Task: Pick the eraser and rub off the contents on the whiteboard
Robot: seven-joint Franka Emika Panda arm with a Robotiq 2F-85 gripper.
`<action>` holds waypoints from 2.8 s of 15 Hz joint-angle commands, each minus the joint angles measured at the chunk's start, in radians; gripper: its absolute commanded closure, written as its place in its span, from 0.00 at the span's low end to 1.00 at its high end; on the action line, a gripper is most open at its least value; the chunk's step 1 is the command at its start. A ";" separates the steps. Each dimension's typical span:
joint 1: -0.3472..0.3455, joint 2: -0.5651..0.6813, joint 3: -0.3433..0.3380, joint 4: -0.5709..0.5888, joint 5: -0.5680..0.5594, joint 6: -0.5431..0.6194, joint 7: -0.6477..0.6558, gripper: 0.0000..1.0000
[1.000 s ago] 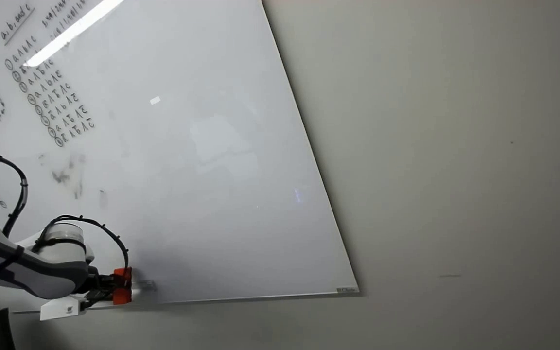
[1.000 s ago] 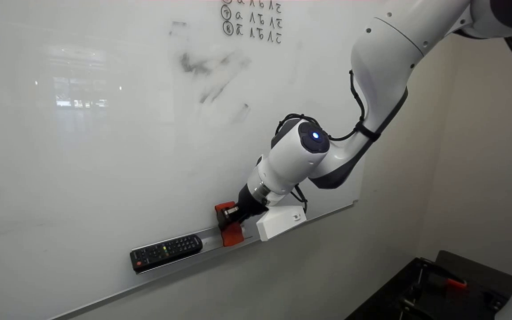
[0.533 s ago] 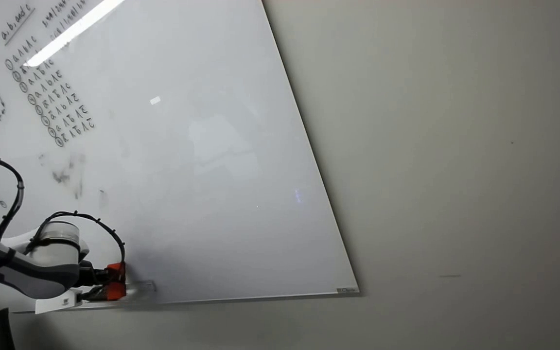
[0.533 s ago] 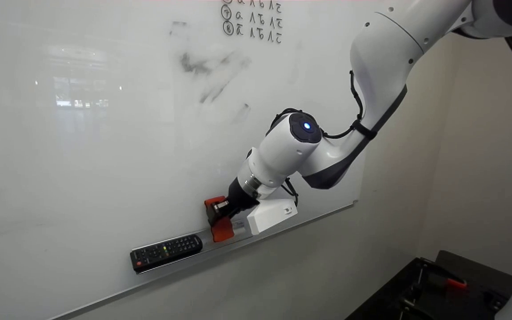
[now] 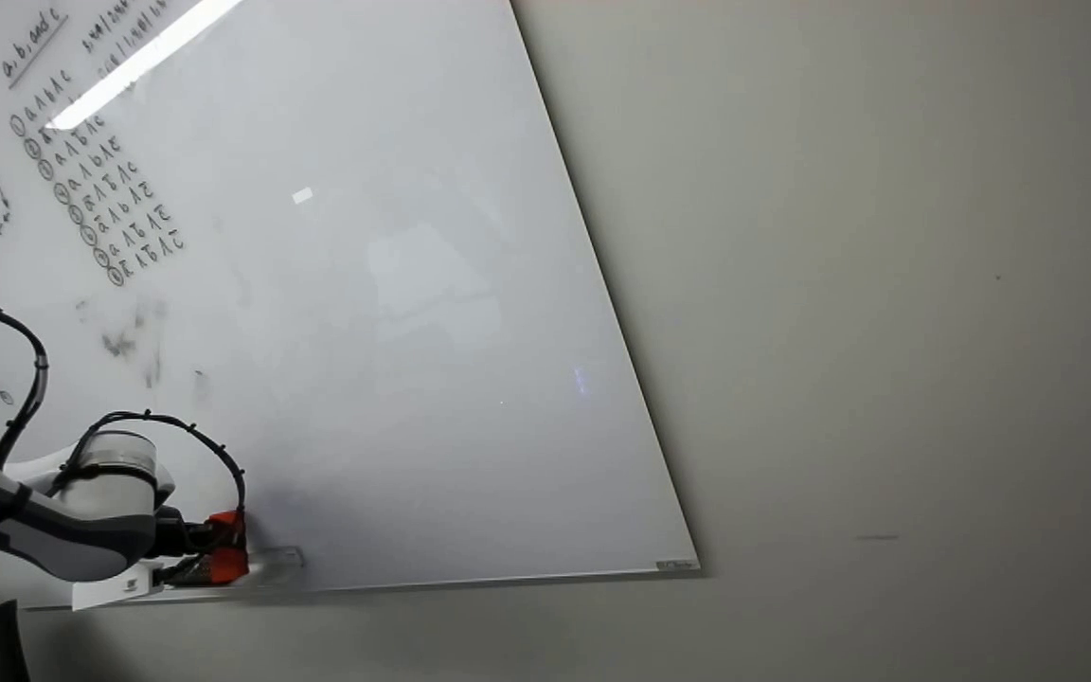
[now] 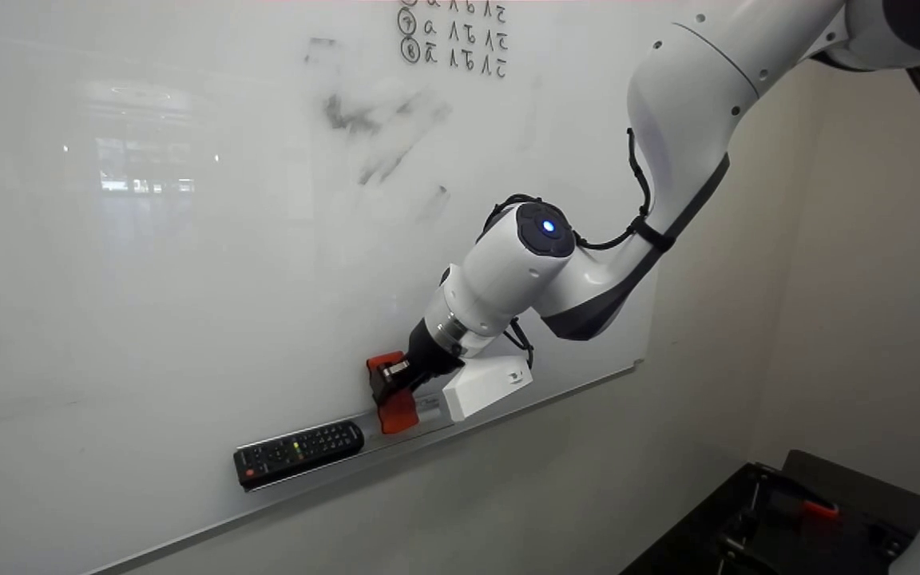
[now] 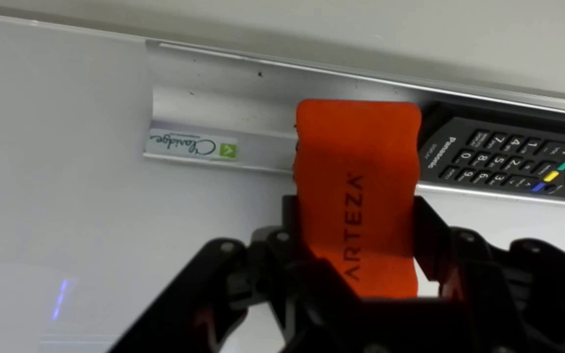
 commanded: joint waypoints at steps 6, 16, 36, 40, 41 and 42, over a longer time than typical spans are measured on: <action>0.027 0.020 -0.018 0.049 -0.113 -0.067 0.094 0.70; 0.049 0.024 -0.015 0.036 -0.190 -0.146 0.242 0.70; 0.065 -0.003 -0.004 0.008 -0.283 -0.183 0.385 0.00; 0.076 -0.027 -0.004 0.005 -0.283 -0.173 0.384 0.00; 0.077 -0.031 -0.004 0.004 -0.279 -0.166 0.382 0.00; 0.080 -0.038 -0.003 0.001 -0.276 -0.164 0.379 0.00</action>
